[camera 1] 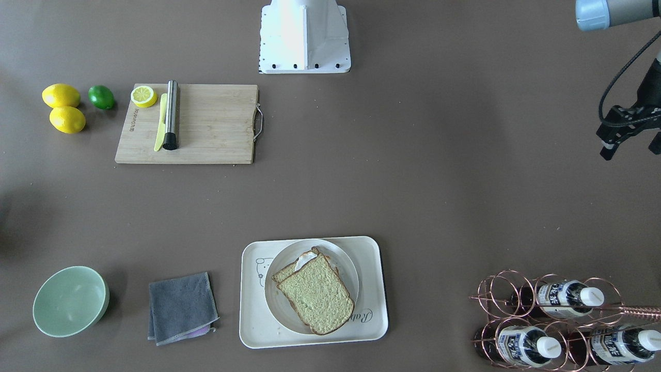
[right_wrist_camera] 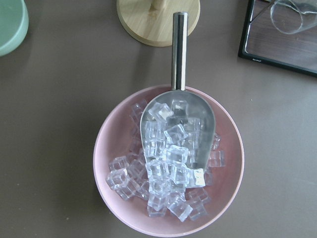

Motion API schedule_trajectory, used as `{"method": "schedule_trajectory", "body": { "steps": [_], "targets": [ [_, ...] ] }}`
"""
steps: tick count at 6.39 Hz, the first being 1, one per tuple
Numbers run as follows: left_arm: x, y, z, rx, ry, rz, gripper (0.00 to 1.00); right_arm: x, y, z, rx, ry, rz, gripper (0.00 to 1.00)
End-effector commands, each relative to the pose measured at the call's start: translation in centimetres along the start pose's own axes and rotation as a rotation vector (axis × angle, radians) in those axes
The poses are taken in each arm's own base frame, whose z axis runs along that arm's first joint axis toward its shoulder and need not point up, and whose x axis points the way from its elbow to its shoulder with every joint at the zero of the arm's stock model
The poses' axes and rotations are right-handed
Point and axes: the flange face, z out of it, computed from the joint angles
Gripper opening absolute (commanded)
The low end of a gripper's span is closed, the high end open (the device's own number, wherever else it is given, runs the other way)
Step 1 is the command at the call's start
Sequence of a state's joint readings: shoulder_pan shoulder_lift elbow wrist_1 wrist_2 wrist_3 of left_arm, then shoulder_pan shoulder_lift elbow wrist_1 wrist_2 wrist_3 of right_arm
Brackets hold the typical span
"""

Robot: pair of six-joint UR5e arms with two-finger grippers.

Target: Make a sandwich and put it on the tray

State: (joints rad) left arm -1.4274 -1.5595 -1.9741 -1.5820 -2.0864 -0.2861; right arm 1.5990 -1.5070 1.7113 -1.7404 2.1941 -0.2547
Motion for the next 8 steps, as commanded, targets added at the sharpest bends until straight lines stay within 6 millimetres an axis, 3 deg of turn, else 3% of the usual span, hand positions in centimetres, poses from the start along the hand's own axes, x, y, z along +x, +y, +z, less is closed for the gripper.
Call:
{"method": "schedule_trajectory", "body": {
  "steps": [1,2,3,5,7,8],
  "targets": [
    [-10.4,1.9,-0.5,-0.103,0.057,0.018,0.97,3.5,2.7,0.3,-0.091,0.001,-0.028,1.0],
    [-13.6,3.0,1.2,-0.136,0.14,-0.022,0.97,5.6,4.9,2.2,-0.122,-0.034,0.029,1.0],
    [-15.5,4.2,3.5,-0.176,0.176,-0.067,0.97,6.3,6.4,3.0,-0.126,-0.058,0.059,1.0],
    [-16.5,6.9,5.5,-0.215,0.23,-0.118,0.97,7.0,9.9,5.0,-0.097,-0.12,0.09,1.0],
    [-17.5,7.3,7.1,-0.214,0.232,-0.113,0.97,7.5,10.6,4.6,-0.086,-0.119,0.115,1.0],
    [-17.9,8.2,7.9,-0.206,0.232,-0.107,0.97,7.1,9.5,3.7,-0.065,-0.118,0.113,1.0]
  ]
}}
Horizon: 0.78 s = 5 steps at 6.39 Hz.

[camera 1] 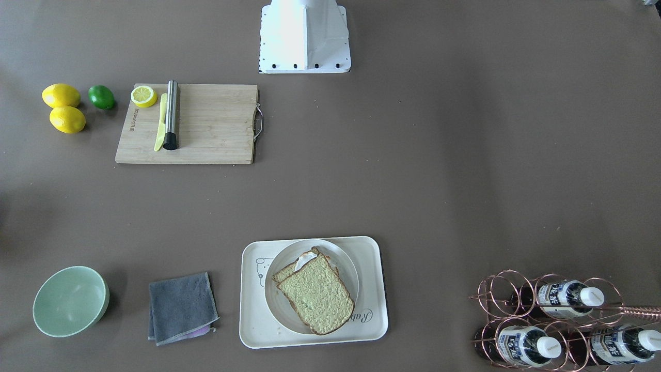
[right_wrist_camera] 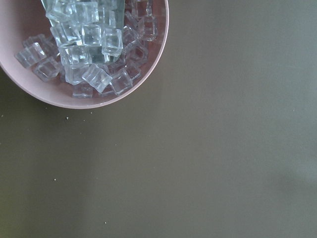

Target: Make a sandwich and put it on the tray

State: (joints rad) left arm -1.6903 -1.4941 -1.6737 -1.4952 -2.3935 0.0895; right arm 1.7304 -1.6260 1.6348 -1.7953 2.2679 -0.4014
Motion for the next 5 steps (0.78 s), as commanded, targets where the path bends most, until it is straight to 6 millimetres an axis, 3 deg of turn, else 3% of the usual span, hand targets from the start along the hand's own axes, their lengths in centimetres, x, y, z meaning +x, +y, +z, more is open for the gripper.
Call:
{"method": "schedule_trajectory", "body": {
  "steps": [1,5],
  "targets": [
    [-1.2,0.6,1.2,0.021,-0.001,0.018,0.97,-1.4,-1.7,-1.8,0.061,-0.021,0.067,1.0],
    [-0.1,-0.4,0.5,0.036,-0.002,0.039,0.97,-0.4,-1.6,-0.3,0.09,-0.037,0.055,1.0]
  ]
}}
